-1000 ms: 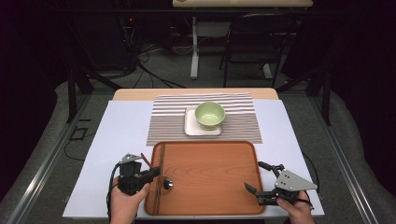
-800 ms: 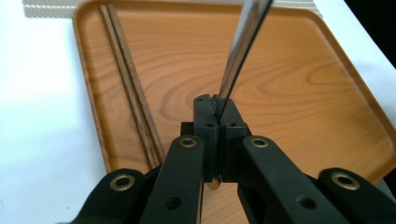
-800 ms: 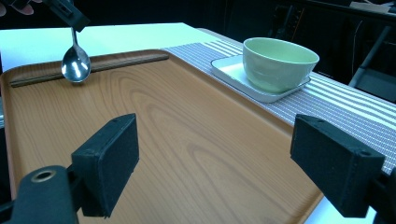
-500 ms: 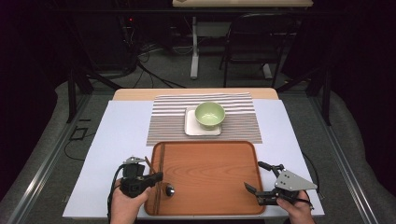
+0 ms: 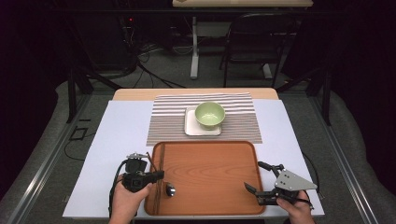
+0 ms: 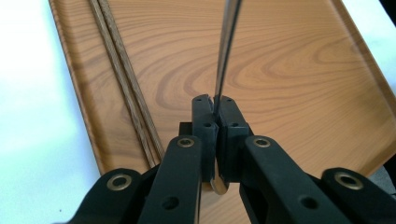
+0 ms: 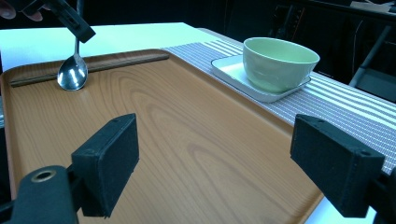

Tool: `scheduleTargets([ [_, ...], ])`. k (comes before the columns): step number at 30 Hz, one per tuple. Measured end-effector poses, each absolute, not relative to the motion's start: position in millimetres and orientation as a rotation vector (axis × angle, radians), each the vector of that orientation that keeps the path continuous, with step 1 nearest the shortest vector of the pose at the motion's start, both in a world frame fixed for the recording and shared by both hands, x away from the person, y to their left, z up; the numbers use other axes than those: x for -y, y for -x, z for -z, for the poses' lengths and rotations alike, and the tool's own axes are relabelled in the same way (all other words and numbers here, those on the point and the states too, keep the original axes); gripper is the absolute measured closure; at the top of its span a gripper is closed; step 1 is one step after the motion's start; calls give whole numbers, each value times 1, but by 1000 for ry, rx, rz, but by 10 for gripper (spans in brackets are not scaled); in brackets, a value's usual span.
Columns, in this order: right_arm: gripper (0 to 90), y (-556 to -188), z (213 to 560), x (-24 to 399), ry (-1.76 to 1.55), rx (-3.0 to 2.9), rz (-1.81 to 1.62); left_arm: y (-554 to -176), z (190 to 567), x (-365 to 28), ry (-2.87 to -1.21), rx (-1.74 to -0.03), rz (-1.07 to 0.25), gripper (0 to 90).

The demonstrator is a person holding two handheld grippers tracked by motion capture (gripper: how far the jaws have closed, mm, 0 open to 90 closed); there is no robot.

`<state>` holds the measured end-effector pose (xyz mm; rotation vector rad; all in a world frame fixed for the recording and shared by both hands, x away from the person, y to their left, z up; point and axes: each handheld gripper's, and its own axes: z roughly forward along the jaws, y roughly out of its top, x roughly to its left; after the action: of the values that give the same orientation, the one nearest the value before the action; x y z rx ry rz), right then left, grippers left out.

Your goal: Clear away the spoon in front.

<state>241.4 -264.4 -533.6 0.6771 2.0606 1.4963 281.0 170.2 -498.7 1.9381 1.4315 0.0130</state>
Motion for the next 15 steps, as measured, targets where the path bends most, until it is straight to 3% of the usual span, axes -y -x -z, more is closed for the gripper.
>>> scheduleTargets([
  [15,149,-241,533,264,-673,-2061,-1500,-317,508,-168,-2008,-1448,87,835],
])
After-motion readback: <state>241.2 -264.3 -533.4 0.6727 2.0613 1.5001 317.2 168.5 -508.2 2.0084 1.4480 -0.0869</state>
